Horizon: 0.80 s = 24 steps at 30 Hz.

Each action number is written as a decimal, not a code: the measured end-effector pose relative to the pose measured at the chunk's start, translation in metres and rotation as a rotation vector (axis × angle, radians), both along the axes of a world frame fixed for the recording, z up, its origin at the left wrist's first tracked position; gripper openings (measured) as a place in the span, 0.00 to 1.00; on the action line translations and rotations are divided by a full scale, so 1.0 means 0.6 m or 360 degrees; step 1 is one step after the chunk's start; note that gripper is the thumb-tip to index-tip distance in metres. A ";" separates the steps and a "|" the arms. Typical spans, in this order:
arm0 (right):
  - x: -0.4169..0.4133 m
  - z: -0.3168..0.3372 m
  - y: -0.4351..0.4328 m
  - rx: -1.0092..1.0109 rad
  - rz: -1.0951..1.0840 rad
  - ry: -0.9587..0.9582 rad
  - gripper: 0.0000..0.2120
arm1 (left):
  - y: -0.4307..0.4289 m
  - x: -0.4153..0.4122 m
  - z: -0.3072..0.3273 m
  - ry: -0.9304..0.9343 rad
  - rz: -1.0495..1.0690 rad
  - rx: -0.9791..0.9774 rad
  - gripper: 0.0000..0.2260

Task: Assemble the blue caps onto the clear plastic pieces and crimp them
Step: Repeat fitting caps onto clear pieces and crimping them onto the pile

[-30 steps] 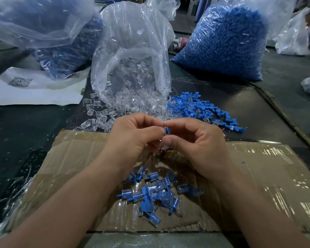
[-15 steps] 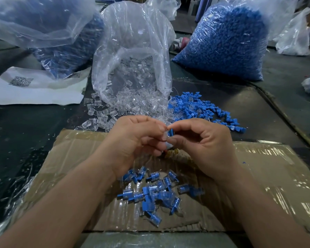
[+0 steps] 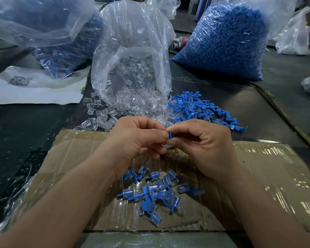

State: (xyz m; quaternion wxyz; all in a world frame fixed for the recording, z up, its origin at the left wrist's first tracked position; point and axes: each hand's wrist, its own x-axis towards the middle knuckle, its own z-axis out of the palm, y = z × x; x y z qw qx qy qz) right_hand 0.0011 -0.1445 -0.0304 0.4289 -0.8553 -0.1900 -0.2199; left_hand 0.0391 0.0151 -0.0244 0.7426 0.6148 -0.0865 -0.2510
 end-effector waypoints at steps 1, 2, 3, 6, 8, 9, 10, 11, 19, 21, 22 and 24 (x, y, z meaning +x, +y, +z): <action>0.000 0.000 0.000 -0.0014 0.0004 0.0000 0.10 | 0.000 0.000 0.000 -0.0008 0.0008 0.0007 0.03; -0.001 0.001 0.000 -0.0020 0.0011 0.0004 0.10 | 0.000 0.000 -0.001 -0.0018 0.0014 0.0012 0.03; -0.001 0.001 0.000 -0.0017 0.0019 0.0010 0.10 | 0.000 0.000 -0.001 -0.0031 0.0020 0.0013 0.03; -0.002 0.003 0.002 0.0012 0.0021 0.0027 0.11 | 0.000 0.000 -0.002 -0.0061 0.0028 0.0010 0.02; -0.002 0.005 0.003 0.0019 0.0029 0.0046 0.12 | 0.000 0.000 -0.002 -0.0065 0.0017 0.0002 0.02; -0.002 0.007 0.002 0.0015 0.0042 0.0070 0.12 | -0.001 -0.001 -0.002 -0.0065 0.0011 -0.0002 0.02; -0.002 0.010 -0.001 -0.0001 0.0051 0.0110 0.12 | 0.000 -0.002 -0.002 -0.0064 0.0008 -0.0006 0.02; -0.002 0.013 -0.007 -0.0035 0.0044 0.0167 0.13 | -0.001 -0.002 -0.002 -0.0063 0.0013 -0.0013 0.02; -0.002 0.040 -0.068 -0.0698 -0.0167 0.1089 0.29 | 0.005 0.008 0.002 -0.0070 0.0239 -0.0138 0.01; -0.002 0.035 -0.063 -0.0936 -0.0092 0.1222 0.38 | 0.005 0.009 0.001 -0.0062 0.0252 -0.0145 0.02; -0.002 0.032 -0.060 -0.1036 -0.0087 0.1226 0.41 | 0.005 0.009 0.001 -0.0060 0.0253 -0.0142 0.03; 0.000 0.028 -0.054 -0.1138 -0.0132 0.1182 0.41 | 0.005 0.011 -0.001 -0.0058 0.0246 -0.0144 0.03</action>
